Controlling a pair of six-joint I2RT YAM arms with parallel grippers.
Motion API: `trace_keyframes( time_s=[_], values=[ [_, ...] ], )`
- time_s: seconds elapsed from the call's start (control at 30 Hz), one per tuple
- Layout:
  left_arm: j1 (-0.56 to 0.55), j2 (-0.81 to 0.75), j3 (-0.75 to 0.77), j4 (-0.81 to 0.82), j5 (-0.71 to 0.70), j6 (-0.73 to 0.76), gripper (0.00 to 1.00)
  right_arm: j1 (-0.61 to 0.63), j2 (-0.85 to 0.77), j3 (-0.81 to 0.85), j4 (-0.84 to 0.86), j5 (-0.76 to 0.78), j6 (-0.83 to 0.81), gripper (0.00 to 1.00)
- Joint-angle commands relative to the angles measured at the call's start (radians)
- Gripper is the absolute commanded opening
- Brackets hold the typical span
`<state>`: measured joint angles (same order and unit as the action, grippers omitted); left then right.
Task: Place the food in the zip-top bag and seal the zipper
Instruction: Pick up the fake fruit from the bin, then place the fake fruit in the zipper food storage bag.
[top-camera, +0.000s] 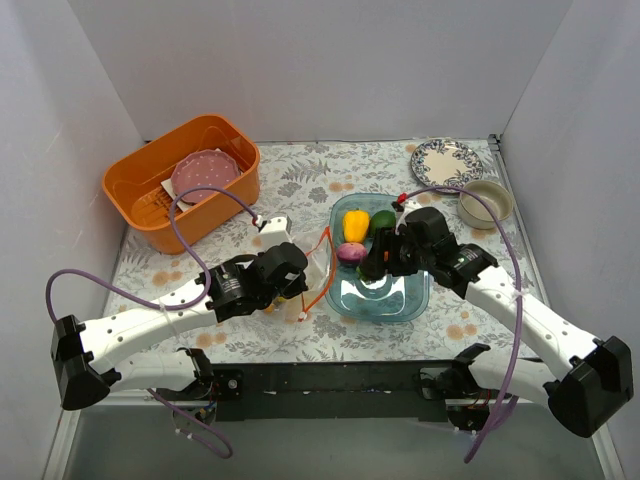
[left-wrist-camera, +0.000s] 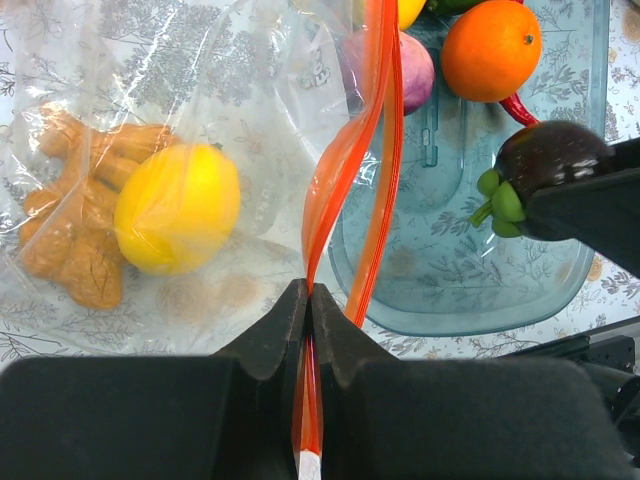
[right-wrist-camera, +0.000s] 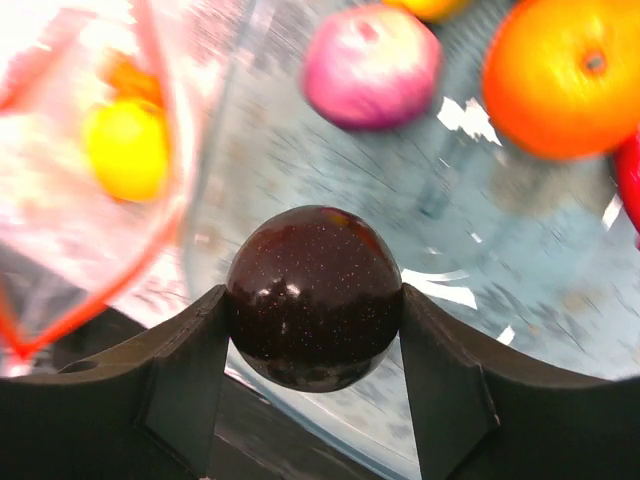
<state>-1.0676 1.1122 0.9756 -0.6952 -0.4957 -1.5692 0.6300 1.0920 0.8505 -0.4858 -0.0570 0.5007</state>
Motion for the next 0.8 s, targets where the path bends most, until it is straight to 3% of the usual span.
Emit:
trace_keyframes(
  time_s=[0.0,0.37,0.6,0.7,0.77],
  values=[
    [0.006,0.003,0.037,0.019,0.006,0.018,0.03,0.023,-0.043,0.053,0.194,-0.089,0.061,0.42],
    [0.008,0.028,0.069,0.036,0.031,0.023,0.02,0.148,0.127,0.088,0.397,-0.127,0.079,0.43],
    [0.006,0.014,0.064,0.037,0.039,0.012,0.02,0.192,0.239,0.139,0.411,-0.115,0.05,0.46],
    [0.006,0.002,0.061,0.034,0.039,-0.003,0.02,0.197,0.263,0.163,0.388,-0.092,0.042,0.53],
    [0.008,-0.006,0.06,0.028,0.028,-0.008,0.02,0.197,0.256,0.162,0.394,-0.08,0.041,0.66]
  ],
)
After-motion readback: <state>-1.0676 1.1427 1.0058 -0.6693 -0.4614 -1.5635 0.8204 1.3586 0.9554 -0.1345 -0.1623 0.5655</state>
